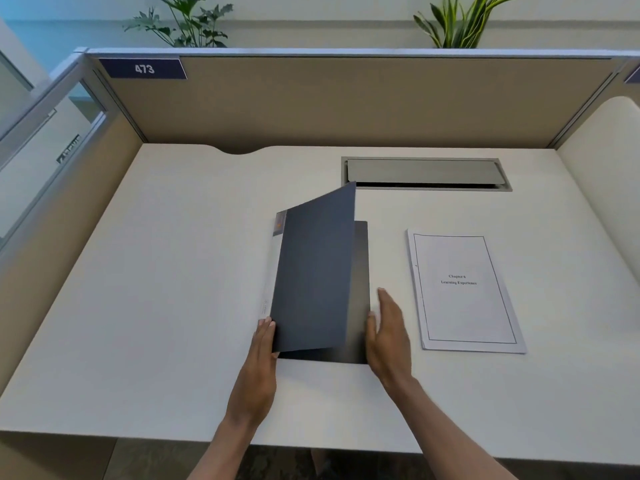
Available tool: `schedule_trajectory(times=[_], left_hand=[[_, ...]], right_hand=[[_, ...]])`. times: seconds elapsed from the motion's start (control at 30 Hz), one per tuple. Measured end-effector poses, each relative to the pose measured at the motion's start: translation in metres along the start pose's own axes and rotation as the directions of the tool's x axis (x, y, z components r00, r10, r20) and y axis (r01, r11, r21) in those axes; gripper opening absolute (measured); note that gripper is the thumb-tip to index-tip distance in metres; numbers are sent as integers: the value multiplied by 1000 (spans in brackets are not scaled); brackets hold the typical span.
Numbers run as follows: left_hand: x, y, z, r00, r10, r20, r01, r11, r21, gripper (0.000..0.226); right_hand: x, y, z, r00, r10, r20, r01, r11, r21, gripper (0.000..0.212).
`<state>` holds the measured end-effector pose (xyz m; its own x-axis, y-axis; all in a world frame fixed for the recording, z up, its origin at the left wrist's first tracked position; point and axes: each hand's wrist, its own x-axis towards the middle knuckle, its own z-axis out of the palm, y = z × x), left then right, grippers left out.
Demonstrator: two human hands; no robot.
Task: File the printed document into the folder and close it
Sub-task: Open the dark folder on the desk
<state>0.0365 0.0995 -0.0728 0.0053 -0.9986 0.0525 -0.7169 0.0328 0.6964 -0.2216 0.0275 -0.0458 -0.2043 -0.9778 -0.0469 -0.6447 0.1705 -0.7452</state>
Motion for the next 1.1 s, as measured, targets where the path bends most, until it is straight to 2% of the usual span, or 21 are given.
schedule_trajectory(times=[0.07,0.1,0.17,0.27,0.3,0.4,0.47,0.57,0.7,0.93,1.03,1.1], left_hand=[[-1,-2,-2,997,-27,-68,20,995,-97,57],[-1,-2,-2,993,-57,-103,43,990,-137,55],[-4,-2,-2,975,-143,-168,106,972,-212,49],[-4,4,-3,918,-260,-300,190,952,-241,22],[-3,8,-5,890,-282,-358,210,951,-228,19],[0,11,-11,780,-394,-485,312,918,-245,18],[2,10,-13,698,-510,-502,400,860,-318,26],[5,7,-17,620,-625,-474,473,780,-409,35],[5,0,-20,543,-736,-405,552,676,-488,33],[10,-20,-24,378,-909,-175,596,384,-705,26],[14,-26,-34,358,-930,-84,659,315,-683,21],[15,-25,-41,378,-923,-66,707,334,-623,23]], right_hand=[[-3,-1,10,968,-160,191,206,947,-247,57],[-5,-1,16,942,-189,277,280,898,-338,59],[-9,1,24,916,-151,373,320,835,-448,61],[-11,5,28,910,-116,399,321,806,-497,64],[-11,5,27,910,-113,399,320,803,-503,64],[-8,5,25,912,-104,397,312,805,-504,64],[-6,6,23,905,-100,414,328,784,-527,64],[-4,9,18,901,-85,425,330,770,-546,64],[-4,12,10,897,-57,438,323,762,-561,64],[-3,10,5,905,-45,423,290,793,-536,64],[-3,8,5,913,-44,405,272,807,-524,64],[-3,7,4,909,-51,413,288,794,-536,63]])
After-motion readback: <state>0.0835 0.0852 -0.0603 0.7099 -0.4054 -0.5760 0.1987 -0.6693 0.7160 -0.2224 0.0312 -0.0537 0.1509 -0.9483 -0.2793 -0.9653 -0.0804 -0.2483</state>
